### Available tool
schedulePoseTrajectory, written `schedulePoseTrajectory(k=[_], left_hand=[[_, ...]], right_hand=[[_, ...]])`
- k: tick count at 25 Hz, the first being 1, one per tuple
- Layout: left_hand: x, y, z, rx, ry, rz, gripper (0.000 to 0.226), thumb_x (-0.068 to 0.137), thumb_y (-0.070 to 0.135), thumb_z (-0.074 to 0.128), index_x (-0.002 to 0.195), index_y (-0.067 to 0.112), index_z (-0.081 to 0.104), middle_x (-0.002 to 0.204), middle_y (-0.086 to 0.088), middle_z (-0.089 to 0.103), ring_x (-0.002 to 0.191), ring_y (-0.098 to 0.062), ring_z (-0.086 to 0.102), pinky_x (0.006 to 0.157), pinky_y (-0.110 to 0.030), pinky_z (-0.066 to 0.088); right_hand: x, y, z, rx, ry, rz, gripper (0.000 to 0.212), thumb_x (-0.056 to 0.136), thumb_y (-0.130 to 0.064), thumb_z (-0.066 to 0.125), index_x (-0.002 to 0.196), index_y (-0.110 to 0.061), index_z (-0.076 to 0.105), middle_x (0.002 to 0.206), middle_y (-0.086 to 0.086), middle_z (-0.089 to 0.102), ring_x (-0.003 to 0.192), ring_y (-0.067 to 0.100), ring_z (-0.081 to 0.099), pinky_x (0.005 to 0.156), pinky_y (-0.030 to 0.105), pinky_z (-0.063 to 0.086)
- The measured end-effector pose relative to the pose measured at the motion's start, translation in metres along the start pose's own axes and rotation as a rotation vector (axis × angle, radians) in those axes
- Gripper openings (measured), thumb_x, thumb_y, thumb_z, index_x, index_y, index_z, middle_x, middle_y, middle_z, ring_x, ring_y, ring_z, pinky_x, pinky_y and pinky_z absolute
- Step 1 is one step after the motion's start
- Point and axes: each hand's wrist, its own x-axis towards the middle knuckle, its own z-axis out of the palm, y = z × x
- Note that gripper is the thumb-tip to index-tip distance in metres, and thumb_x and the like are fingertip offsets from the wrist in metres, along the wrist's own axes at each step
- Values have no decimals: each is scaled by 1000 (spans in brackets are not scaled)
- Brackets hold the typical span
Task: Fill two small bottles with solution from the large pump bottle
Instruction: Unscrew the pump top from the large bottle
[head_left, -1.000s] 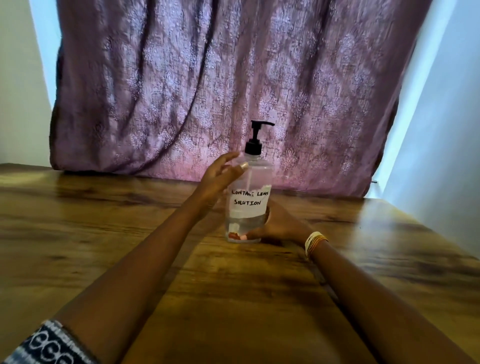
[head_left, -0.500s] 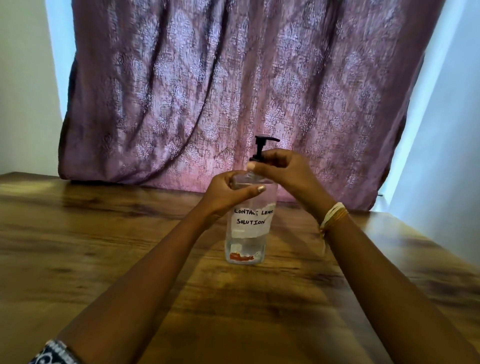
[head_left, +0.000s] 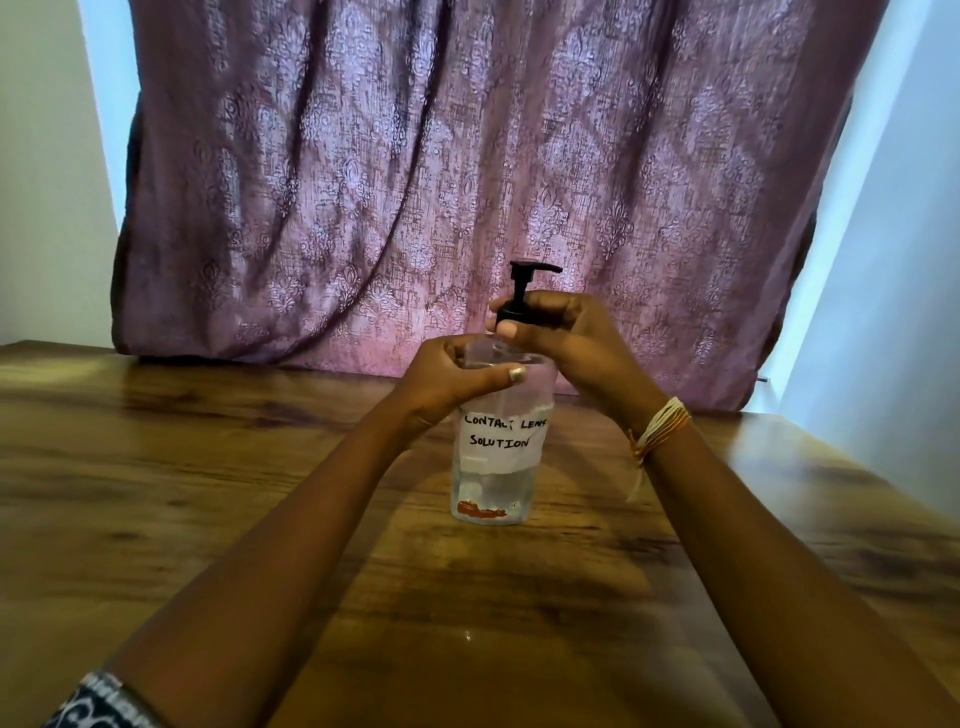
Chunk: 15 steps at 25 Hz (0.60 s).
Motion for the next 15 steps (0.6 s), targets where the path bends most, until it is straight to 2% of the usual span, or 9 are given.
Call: schedulePoseTrajectory(k=[2, 4, 6, 7, 9, 11, 13, 15], left_hand=[[0, -1, 1, -28, -19, -11, 30, 63, 31, 81, 91, 21, 76, 92, -3, 77, 91, -21, 71, 81, -36, 55], [1, -2, 2, -42, -7, -9, 36, 60, 33, 81, 92, 19, 75, 93, -6, 76, 91, -23, 71, 85, -40, 55], [0, -2, 2, -61, 11, -21, 42, 59, 34, 81, 96, 15, 75, 98, -10, 76, 95, -27, 71, 89, -43, 55], [0, -2, 2, -61, 13, -26, 45, 59, 34, 81, 98, 13, 74, 99, -12, 76, 97, -29, 71, 89, -44, 55], [-1, -1, 3, -46, 2, -28, 42, 62, 32, 80, 99, 13, 74, 98, -11, 76, 94, -28, 71, 86, -42, 55], [-1, 0, 4, -46, -8, -39, 36, 66, 26, 79, 99, 12, 73, 97, -11, 75, 93, -26, 71, 85, -40, 55], [-1, 0, 5, -49, -11, -41, 32, 68, 22, 76, 98, 11, 73, 94, -8, 76, 90, -23, 71, 83, -38, 55], [-2, 0, 6, -45, -10, -35, 30, 68, 22, 76, 97, 12, 73, 90, -4, 77, 87, -20, 72, 80, -35, 56]], right_hand=[[-2, 0, -8, 94, -110, 5, 31, 87, 2, 63, 118, 0, 63, 112, 21, 69, 107, 30, 68, 93, 38, 56], [-3, 0, -9, 233, -156, 37, 31, 92, 5, 53, 121, -3, 59, 116, 19, 67, 109, 27, 67, 95, 38, 55], [-3, 1, -3, 229, -82, 29, 27, 93, 1, 53, 117, -7, 62, 109, 10, 71, 101, 16, 70, 87, 28, 58], [-3, 1, 0, 165, -3, 8, 22, 91, -5, 61, 112, -10, 67, 102, 5, 74, 94, 13, 72, 80, 24, 58], [-4, 1, 5, 68, 150, -5, 26, 78, -16, 79, 102, -9, 72, 92, 6, 76, 86, 18, 74, 74, 27, 60], [-4, 3, 4, 92, 251, 26, 36, 70, -15, 86, 101, -6, 72, 89, 11, 76, 83, 21, 75, 71, 29, 61], [-6, 4, 0, 175, 235, 28, 31, 76, -6, 79, 105, -3, 70, 90, 9, 76, 83, 19, 75, 72, 27, 60], [-6, 5, -3, 202, 137, 22, 32, 87, -2, 65, 118, 3, 63, 103, 18, 73, 95, 24, 73, 82, 32, 60]])
